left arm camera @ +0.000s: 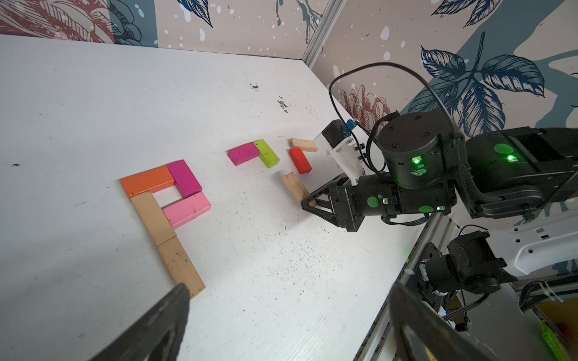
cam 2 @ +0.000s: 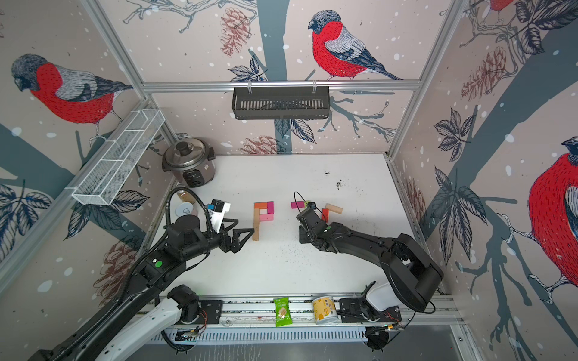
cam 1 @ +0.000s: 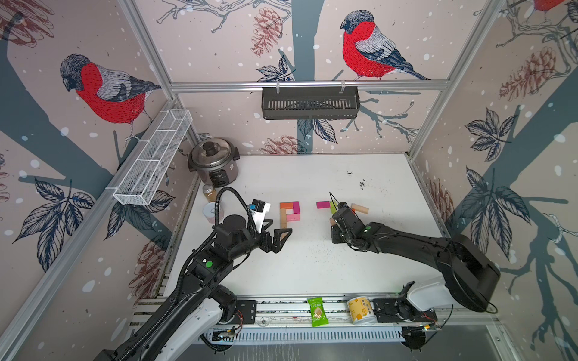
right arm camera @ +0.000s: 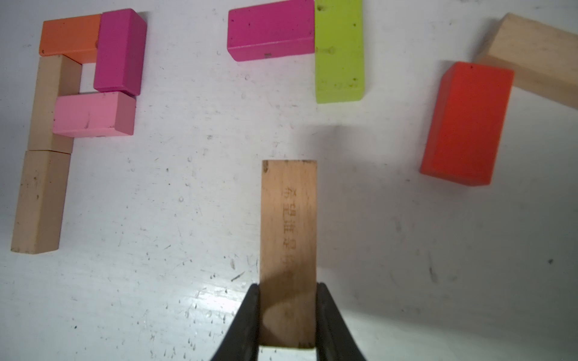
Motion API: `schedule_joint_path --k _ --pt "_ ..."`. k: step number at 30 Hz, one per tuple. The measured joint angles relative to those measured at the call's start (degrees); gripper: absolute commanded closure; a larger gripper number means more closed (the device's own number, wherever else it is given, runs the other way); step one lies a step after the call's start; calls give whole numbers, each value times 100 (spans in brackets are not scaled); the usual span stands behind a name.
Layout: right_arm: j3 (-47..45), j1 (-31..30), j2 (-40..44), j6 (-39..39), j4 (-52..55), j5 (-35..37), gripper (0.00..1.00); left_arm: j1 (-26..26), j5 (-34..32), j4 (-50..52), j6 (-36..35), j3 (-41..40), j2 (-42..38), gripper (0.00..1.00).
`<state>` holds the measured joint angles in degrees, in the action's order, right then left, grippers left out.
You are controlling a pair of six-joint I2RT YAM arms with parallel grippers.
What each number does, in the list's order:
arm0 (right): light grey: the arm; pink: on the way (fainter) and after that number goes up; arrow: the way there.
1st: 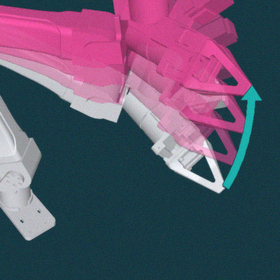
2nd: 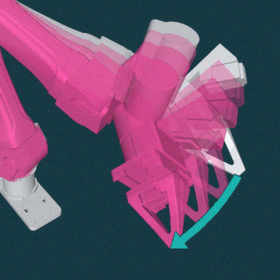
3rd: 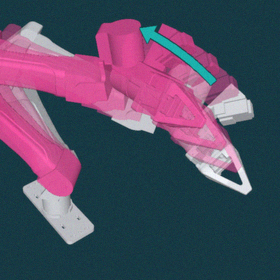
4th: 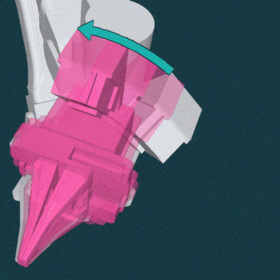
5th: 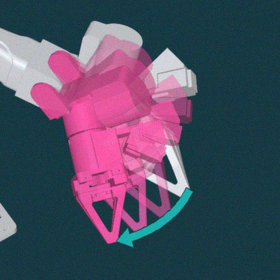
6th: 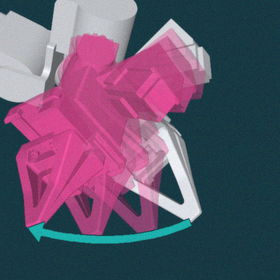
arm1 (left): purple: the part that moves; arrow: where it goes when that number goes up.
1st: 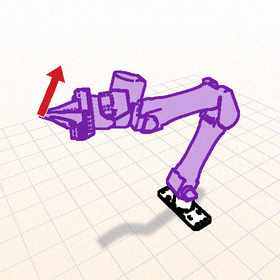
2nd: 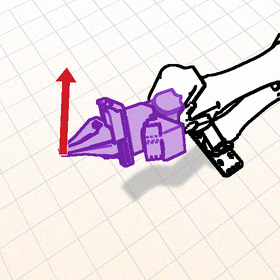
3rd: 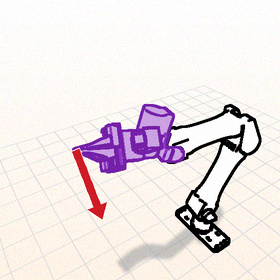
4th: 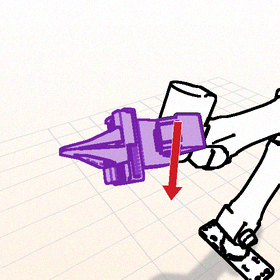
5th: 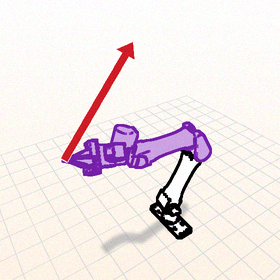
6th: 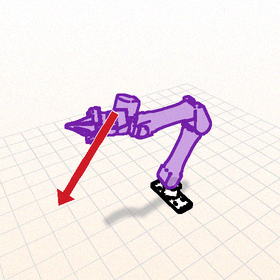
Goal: Assemble the letter p with building blocks
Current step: Pick up the building block from the center of the board, then assemble the building block at the center of the board.
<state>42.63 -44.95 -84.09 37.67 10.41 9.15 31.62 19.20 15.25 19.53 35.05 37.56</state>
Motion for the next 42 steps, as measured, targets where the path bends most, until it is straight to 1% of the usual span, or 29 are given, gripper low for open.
schedule_joint_path --k 8,15,20,28,42 --pt "671 76 -758 -190 -28 -166 75 -24 -251 90 0 52 452 2" --pt "1016 243 -1320 -321 -46 -326 76 -76 -435 212 4 120 772 2" --pt "1207 315 -1591 -341 -68 -382 76 -127 -435 282 13 162 1008 2" --pt "1368 354 -1838 -361 -160 -468 77 -199 -374 313 13 162 999 2" --pt "1504 442 -1998 -363 -295 -511 77 -262 -245 306 13 151 973 2"
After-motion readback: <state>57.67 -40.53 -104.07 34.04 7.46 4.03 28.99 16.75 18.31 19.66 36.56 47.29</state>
